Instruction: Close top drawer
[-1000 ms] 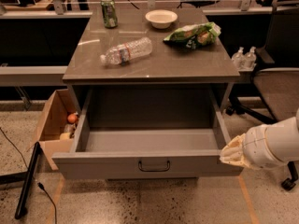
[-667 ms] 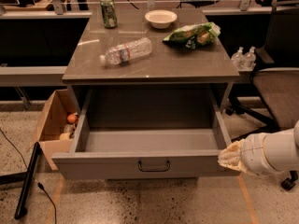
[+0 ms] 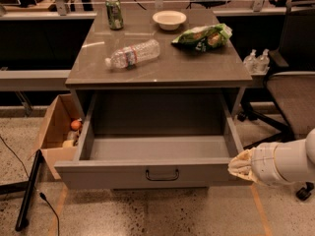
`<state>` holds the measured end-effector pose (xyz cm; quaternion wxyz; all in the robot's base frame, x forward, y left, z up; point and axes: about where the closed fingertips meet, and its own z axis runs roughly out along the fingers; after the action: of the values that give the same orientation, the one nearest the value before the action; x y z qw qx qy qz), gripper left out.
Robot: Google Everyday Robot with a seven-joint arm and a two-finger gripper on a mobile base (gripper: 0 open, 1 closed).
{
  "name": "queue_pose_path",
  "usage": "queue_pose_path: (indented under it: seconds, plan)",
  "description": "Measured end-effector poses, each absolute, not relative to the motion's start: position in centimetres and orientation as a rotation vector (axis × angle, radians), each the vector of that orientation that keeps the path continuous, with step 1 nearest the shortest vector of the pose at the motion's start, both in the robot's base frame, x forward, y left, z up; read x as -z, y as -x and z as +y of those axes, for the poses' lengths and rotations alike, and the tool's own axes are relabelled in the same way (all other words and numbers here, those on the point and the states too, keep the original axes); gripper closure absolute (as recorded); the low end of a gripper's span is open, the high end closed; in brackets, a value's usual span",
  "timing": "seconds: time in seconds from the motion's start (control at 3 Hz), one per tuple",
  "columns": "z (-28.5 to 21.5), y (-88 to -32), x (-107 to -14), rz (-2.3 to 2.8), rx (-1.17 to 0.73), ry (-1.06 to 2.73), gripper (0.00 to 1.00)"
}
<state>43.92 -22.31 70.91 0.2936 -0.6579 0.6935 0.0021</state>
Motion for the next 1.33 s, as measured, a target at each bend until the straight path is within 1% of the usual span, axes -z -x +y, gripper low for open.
queue_pose_path:
  seconds: [0.33,1.33]
  plan:
    - [-21.7,-45.1,-70.2,1.778,0.053,1.775,1.00]
    - [-21.1,-45.9,-68.3,1.695,0.107,1.798,1.00]
